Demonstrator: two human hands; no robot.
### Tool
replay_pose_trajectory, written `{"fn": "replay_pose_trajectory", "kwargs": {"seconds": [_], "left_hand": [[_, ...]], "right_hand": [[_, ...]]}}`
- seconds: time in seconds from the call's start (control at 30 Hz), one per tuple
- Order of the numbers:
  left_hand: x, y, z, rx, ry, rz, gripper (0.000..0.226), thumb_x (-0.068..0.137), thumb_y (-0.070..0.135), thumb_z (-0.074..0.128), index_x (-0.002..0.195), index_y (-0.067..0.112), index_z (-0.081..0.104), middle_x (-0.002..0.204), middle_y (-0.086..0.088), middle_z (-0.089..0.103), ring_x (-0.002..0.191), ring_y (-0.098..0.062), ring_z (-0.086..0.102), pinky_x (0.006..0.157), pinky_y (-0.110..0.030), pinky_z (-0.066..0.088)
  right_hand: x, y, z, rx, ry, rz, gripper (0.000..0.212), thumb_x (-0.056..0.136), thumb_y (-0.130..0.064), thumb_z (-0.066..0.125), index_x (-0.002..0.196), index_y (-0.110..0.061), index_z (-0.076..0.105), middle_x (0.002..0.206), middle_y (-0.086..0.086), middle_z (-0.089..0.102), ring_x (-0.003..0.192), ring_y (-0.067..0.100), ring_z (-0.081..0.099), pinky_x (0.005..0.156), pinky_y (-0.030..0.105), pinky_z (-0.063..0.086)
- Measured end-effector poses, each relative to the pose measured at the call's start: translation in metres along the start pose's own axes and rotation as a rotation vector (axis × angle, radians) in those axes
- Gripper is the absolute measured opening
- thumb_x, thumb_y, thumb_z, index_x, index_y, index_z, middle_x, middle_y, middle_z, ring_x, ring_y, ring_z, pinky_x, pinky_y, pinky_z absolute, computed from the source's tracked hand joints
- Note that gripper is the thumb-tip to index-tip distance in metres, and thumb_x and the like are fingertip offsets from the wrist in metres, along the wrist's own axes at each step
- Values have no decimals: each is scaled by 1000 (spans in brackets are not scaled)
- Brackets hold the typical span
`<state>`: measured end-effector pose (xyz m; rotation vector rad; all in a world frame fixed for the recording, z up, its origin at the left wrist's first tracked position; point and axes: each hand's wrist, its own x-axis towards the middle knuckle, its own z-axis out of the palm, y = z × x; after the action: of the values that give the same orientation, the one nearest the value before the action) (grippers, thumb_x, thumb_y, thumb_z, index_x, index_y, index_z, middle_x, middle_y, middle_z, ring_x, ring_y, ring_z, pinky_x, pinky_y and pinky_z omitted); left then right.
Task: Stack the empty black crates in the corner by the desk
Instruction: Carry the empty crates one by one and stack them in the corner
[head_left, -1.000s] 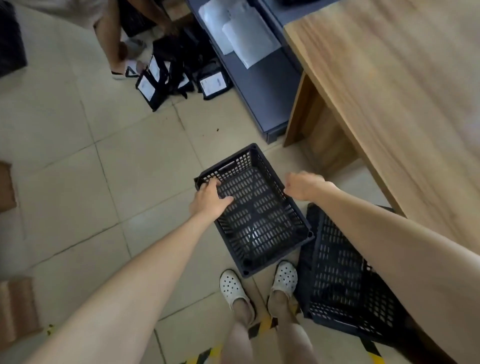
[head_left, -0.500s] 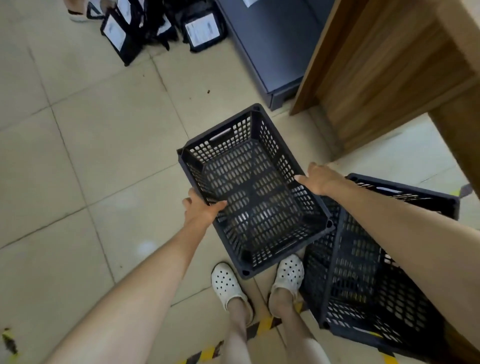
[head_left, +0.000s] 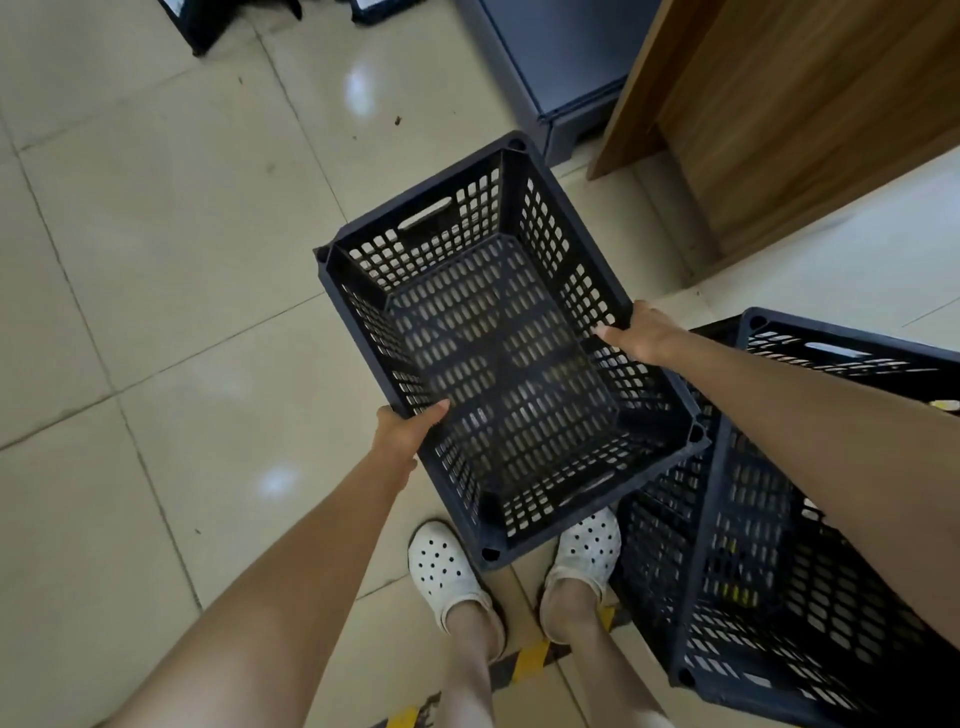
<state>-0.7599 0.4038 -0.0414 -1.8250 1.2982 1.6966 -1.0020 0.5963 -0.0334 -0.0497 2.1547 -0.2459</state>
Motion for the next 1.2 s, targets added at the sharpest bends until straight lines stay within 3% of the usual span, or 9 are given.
{"fn": "replay_pose_trajectory", "kwargs": {"seconds": [0.13,0.23,0.33,0.47,0.57,0.73,0.8,0.93,1.2], "left_hand": [[4,4,-5,-16,-27,31,68,82,42,74,134,8,47,135,-7,56,114,-26,53,102,-46,40],[0,9,-19,67,-22,30,74,80,54,71,132,5,51,130,-9,58,117,-28,54,103,-46,43],[-11,21,-38,180,24,80,75,80,58,68,127,3,52,125,-11,60,114,-30,56,92,-42,46],[-33,44,-67,382,65,137,75,81,63,63,121,0,57,118,-14,64,106,-29,60,81,-36,47],[-50,57,-90,507,81,159,74,83,62,61,121,-2,58,117,-16,64,105,-30,61,89,-40,51],[-86,64,-137,618,138,192,68,83,58,63,114,-3,61,111,-16,66,102,-30,62,91,-42,53],[-104,64,-158,621,167,188,65,82,59,63,109,0,62,106,-13,67,97,-29,64,86,-41,55],[-152,68,-203,644,279,174,54,82,62,59,85,8,61,75,-4,67,66,-19,66,57,-28,52],[-264,88,-299,564,366,239,33,89,36,65,70,14,51,64,-1,57,54,-13,55,42,-21,40]], "right_hand": [[5,8,0,105,17,-19,68,94,-47,54,145,-7,32,144,15,42,129,34,45,109,50,38],[-3,5,-2,98,20,55,82,91,-63,45,148,-6,29,147,17,40,132,35,42,107,48,38],[-18,1,-6,49,-5,85,91,88,-71,38,147,-3,31,146,19,42,129,36,45,103,46,41],[-47,-11,-11,-59,-69,71,86,90,-66,44,143,1,38,144,19,45,125,35,50,103,45,45],[-73,-26,-17,-171,-119,53,78,93,-60,45,141,2,40,141,20,48,119,34,53,102,41,46],[-122,-57,-33,-356,-144,-6,54,98,-44,47,128,0,54,101,13,55,88,27,54,82,34,48],[-146,-77,-42,-421,-127,-40,45,98,-39,47,121,-3,58,95,11,57,86,27,59,82,33,51],[-203,-125,-61,-529,-68,-108,35,97,-35,47,115,-8,59,95,7,64,86,26,67,87,38,55],[-324,-230,-106,-719,56,-328,28,97,-27,48,117,-11,60,105,8,68,93,24,68,90,40,54]]}}
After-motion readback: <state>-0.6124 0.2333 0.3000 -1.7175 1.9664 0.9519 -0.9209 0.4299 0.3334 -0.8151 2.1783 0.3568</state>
